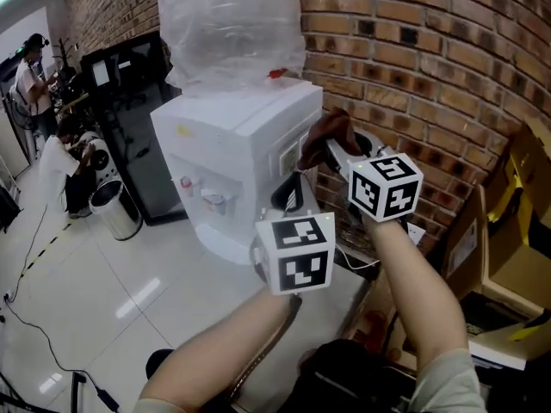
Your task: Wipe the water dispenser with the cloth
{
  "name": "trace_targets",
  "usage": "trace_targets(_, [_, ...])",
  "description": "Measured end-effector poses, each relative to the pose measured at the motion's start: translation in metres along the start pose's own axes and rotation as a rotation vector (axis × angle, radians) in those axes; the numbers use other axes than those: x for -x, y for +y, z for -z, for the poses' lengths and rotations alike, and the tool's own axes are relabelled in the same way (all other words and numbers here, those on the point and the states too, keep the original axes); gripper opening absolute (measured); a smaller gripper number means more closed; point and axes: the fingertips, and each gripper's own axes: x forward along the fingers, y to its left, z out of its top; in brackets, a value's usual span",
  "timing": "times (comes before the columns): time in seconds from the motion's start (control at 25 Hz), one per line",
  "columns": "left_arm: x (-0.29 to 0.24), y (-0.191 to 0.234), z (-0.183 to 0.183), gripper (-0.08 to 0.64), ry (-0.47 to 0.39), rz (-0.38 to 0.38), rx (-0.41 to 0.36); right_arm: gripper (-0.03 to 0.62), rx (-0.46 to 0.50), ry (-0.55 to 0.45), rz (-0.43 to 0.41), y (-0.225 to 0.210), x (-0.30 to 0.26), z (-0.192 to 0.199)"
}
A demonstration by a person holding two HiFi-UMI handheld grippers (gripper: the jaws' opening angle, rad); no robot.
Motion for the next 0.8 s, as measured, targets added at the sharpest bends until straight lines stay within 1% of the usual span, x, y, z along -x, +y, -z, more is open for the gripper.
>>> trace_targets(0.08, [-0.009, 0.007, -0.021, 0.0, -0.007, -0.015, 0.017, 0.098, 0.017, -0.015, 0.018, -0.014, -0.016, -0.025])
trace_targets(0.16, [-0.018, 0.012, -0.029, 0.0, 0.007, -0.029, 0.035, 0.098, 0.024, -0.017, 0.028, -0.025, -0.034, -0.039])
trace_targets(0.28, [-0.028, 0.015, -0.026, 0.0, 0.029, -0.041, 0.046, 0.098, 0.034, -0.003, 0.023, -0.032, -0.058, -0.044])
trace_targets(0.4, [-0.037, 0.013, -0.015, 0.0, 0.051, -0.04, 0.043, 0.098, 0.064, 0.016, 0.011, -0.032, -0.07, -0.037])
trace_targets(0.48, [-0.041, 0.011, -0.006, 0.0, 0.063, -0.033, 0.037, 0.098, 0.081, 0.034, 0.0, -0.029, -0.072, -0.022])
trace_targets(0.56, [-0.045, 0.008, 0.007, 0.0, 0.076, -0.025, 0.029, 0.097, 0.09, 0.063, -0.016, -0.025, -0.071, 0.0])
trace_targets(0.8, [-0.047, -0.01, 0.069, 0.0, 0.146, 0.021, 0.022, 0.098, 0.08, 0.196, -0.059, -0.013, -0.064, 0.092])
